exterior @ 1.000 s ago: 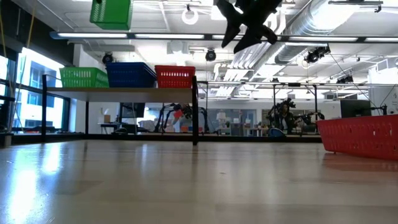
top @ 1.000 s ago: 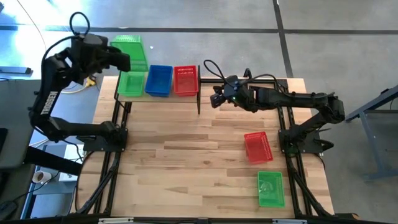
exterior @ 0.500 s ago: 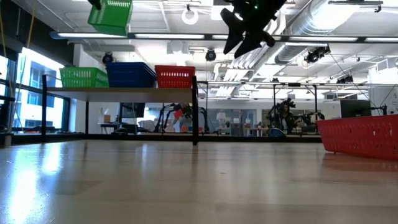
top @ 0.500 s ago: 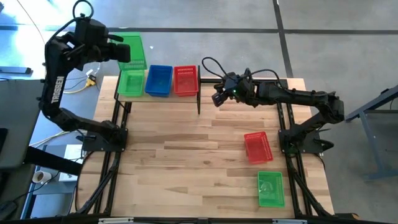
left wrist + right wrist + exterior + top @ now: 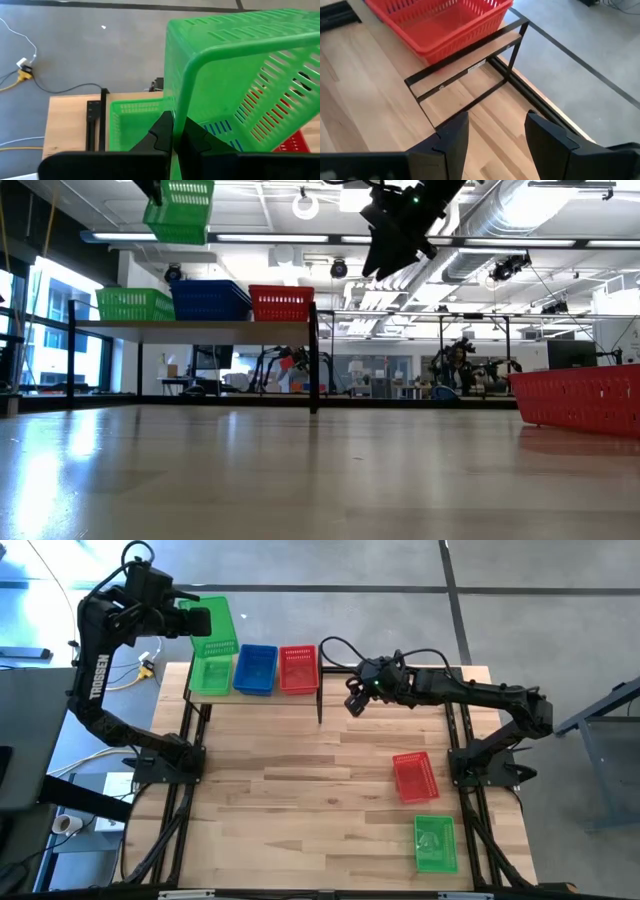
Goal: Stack baskets on shelf by color
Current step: Stack the top green bin on top of the green bin on the shelf
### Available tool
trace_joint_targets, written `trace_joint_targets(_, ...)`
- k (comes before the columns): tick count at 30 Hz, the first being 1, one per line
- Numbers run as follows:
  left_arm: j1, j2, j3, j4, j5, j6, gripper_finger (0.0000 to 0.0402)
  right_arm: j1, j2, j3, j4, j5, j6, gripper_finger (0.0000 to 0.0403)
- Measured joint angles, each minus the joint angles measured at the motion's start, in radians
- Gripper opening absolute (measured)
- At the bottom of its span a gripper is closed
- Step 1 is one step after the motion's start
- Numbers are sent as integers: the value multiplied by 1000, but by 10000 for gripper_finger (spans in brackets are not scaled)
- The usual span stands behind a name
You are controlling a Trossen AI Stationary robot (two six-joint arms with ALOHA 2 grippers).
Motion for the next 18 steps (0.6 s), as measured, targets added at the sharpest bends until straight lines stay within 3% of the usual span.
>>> trace_joint_targets(6,-13,-11,-41,0,7,-27,0,0,0,0,-39,1,-2,177)
trace_joint_targets(13,-109,-74,-210,-1,-54,-138,0,0,0,0,-72,2,-14,177)
trace_joint_targets(18,-120,-126,-287,-2,-68,-180,0,0,0,0,-71,9,-29,177)
